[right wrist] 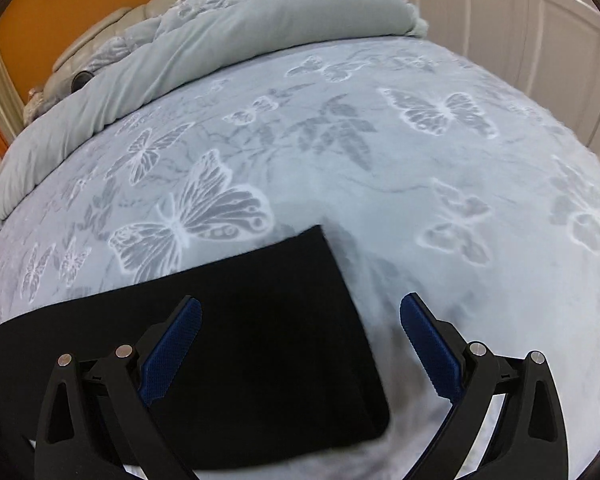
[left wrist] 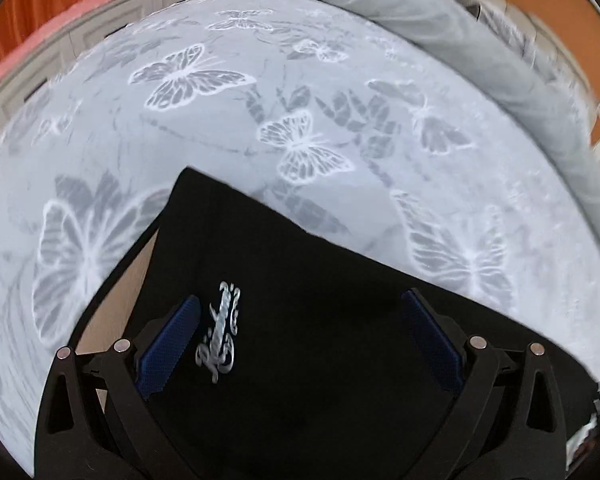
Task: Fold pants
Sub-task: 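Grasp the waistband corner with the left tool while the right tool grasps the other waistband corner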
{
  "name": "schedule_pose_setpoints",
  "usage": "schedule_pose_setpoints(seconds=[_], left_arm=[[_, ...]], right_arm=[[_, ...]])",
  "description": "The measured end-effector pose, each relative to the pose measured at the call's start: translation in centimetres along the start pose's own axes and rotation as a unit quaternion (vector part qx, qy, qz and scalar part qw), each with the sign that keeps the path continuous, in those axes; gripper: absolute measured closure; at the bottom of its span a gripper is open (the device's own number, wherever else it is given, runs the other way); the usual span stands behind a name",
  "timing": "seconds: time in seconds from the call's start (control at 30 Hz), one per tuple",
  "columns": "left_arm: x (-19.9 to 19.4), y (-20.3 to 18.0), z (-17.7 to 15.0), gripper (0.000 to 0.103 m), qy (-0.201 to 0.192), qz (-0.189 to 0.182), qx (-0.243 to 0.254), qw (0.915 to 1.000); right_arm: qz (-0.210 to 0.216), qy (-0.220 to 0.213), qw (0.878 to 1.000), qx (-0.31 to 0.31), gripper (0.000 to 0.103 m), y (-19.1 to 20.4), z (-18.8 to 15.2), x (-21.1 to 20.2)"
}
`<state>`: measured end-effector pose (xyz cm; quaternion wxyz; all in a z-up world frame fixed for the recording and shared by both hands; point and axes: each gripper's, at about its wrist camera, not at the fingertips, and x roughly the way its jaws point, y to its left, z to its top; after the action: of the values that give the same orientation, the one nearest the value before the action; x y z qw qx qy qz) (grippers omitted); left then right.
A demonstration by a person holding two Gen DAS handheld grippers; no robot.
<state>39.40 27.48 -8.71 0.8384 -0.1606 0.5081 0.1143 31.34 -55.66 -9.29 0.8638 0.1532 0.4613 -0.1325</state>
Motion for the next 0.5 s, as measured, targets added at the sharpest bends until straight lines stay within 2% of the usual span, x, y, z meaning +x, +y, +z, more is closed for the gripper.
schedule_pose_setpoints(seconds=[0.07, 0.13, 0.17, 0.2, 0.23, 0.27, 0.3, 0.33, 0.43, 0.47, 0.5], left_arm=[[0.7, -0.8, 0.4, 0.005, 0.002, 0.024, 0.024, 0.9994], [1.0, -1.7, 0.6, 0.005, 0.003, 0.036, 0.046, 0.9983], [1.1, -2.0, 0.8, 0.006, 0.001, 0.037, 0.052, 0.998], [0.9, -2.1, 1.0, 0.012, -0.008, 0.036, 0.048, 0.9982], [0.6, -2.0, 1.0, 0.039, -0.016, 0.033, 0.042, 0.9984], [0.4, -2.0, 1.1, 0.076, -0.018, 0.033, 0.035, 0.9987], [0.2, -1.8, 1.2, 0.087, -0.016, 0.042, 0.025, 0.9987], [-0.3, -1.3, 1.1, 0.093, -0.015, 0.038, 0.017, 0.999], [-3.0, -0.4, 0.8, 0.096, -0.039, 0.008, 0.011, 0.9992], [-4.5, 0.1, 0.5, 0.103, -0.046, -0.007, 0.009, 0.9989], [-5.7, 0.5, 0.3, 0.103, -0.05, -0.015, 0.009, 0.9986]], right_arm=[[-0.018, 0.01, 1.0, -0.02, 0.005, 0.8, -0.2, 0.9], [-0.015, -0.001, 1.0, -0.026, 0.006, 0.8, -0.4, 0.9], [-0.006, -0.005, 1.0, -0.025, 0.018, 0.8, -0.4, 0.7], [-0.001, -0.009, 1.0, -0.025, 0.028, 0.8, -0.5, 0.6], [0.012, -0.013, 1.0, -0.022, 0.054, 0.7, -0.4, 0.2], [0.022, -0.016, 1.0, -0.014, 0.088, 0.4, -0.3, -0.3], [0.044, -0.015, 0.999, -0.004, 0.091, 0.1, -0.2, -0.7], [0.056, -0.021, 0.998, -0.001, 0.094, 0.0, -0.2, -1.5], [0.07, -0.037, 0.997, -0.02, 0.095, 0.4, -0.7, -4.7], [0.074, -0.041, 0.996, -0.024, 0.095, 0.5, -0.9, -5.8], [0.08, -0.05, 0.995, -0.03, 0.095, 0.6, -1.3, -7.5]])
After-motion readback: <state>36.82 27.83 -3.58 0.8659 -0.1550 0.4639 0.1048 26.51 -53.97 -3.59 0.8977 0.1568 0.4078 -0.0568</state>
